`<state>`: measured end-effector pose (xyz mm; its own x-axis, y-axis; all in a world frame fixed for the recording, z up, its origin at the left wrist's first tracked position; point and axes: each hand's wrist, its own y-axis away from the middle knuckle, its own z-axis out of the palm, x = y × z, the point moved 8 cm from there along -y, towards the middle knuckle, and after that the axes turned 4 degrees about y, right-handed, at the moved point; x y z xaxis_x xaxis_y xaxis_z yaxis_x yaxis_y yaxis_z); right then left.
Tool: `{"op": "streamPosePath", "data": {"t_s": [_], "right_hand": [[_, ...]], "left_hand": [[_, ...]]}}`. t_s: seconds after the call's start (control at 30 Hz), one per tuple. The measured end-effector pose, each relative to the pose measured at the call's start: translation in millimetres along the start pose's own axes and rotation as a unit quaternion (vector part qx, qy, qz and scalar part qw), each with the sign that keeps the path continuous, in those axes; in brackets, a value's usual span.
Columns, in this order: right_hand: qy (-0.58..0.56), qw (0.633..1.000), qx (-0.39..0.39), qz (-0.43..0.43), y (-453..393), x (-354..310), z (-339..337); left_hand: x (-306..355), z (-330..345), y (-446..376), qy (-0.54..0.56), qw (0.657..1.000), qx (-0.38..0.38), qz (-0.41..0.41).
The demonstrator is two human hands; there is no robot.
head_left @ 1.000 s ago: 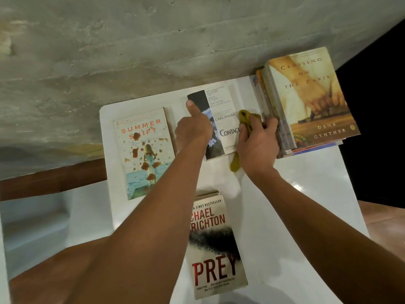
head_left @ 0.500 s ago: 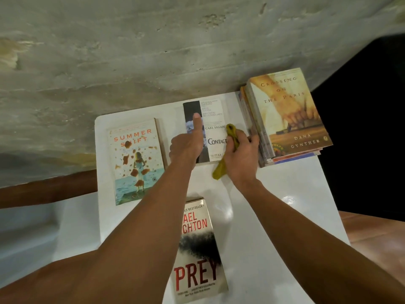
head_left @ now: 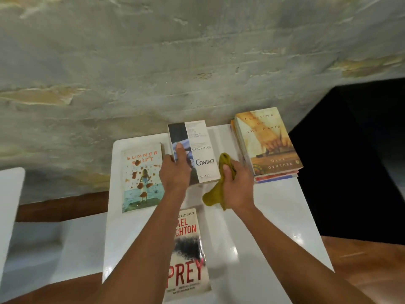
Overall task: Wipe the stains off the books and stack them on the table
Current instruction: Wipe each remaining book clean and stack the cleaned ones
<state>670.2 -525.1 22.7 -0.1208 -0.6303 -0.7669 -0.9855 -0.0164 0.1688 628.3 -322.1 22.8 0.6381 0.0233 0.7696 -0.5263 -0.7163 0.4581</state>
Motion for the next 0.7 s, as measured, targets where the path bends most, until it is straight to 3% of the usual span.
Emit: {"op": "streamPosePath", "data": {"t_s": [0.1, 0.2, 0.37, 0.47, 0.57, 0.7], "right_hand": [[-0.18, 0.978, -0.037, 0.099, 9, -2, -12], [-0.347, 0.914, -0.093, 0.187, 22, -9, -19], [-0.55, 0.784, -0.189, 0.216, 52, -34, -47], [-0.596, 0.736, -0.229, 0.226, 72, -49, -61], [-0.607, 0.721, -0.258, 0.212, 89, -70, -79], [-0.593, 0.755, -0.236, 0.153, 98, -89, -106]], "left_hand": [[18, -18, 24, 0.057, 0.998, -0.005, 0.014], [26, -27, 49, 0.122, 0.992, -0.041, 0.001], [40, -32, 99, 0.244, 0.962, -0.122, -0.021], [51, -33, 126, 0.294, 0.938, -0.182, -0.009], [63, -33, 151, 0.278, 0.932, -0.232, 0.024], [75, -21, 181, 0.174, 0.944, -0.264, 0.092]]}}
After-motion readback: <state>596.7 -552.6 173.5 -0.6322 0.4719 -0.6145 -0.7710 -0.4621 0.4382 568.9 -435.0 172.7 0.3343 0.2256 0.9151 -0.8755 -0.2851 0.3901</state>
